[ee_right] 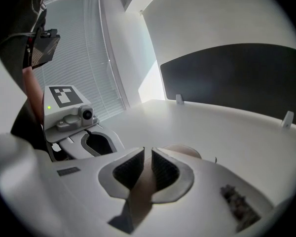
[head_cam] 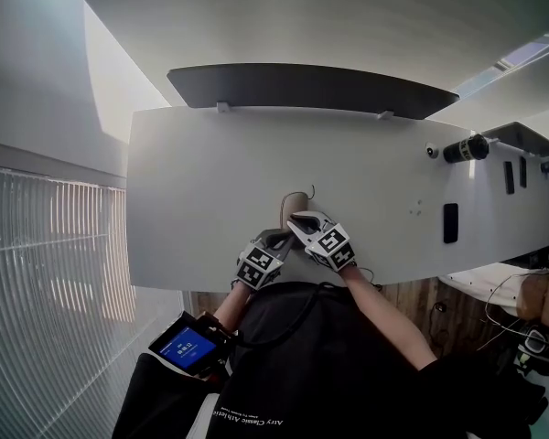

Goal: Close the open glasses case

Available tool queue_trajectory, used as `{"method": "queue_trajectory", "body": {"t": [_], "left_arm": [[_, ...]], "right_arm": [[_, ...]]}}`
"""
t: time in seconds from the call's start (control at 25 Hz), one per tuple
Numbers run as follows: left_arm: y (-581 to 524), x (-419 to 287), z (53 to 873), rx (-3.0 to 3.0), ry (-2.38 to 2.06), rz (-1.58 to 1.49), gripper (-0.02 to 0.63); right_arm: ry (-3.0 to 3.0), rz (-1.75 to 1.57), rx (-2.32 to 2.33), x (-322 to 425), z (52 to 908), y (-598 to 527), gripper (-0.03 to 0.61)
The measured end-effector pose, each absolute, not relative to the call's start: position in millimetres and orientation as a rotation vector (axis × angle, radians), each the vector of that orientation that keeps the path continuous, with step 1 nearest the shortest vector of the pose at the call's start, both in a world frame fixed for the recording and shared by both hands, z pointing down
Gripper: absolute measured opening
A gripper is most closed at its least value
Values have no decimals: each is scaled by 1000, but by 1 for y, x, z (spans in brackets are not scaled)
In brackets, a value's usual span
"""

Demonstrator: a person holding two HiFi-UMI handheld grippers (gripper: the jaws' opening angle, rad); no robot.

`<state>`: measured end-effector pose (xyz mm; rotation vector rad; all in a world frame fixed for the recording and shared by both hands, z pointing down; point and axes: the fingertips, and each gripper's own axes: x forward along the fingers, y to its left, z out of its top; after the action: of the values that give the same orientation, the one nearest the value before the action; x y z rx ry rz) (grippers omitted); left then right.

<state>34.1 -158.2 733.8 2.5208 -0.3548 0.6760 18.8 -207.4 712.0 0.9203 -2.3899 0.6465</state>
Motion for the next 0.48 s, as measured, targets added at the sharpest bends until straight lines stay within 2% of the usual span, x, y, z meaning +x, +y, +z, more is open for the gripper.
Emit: {"method": "queue_trajectory", "body": {"t": [0.48], "left_arm": [[-159, 32, 737, 2538, -374, 708, 8]], "right_arm": [[-2318, 496, 901, 39, 706, -185, 49]]}}
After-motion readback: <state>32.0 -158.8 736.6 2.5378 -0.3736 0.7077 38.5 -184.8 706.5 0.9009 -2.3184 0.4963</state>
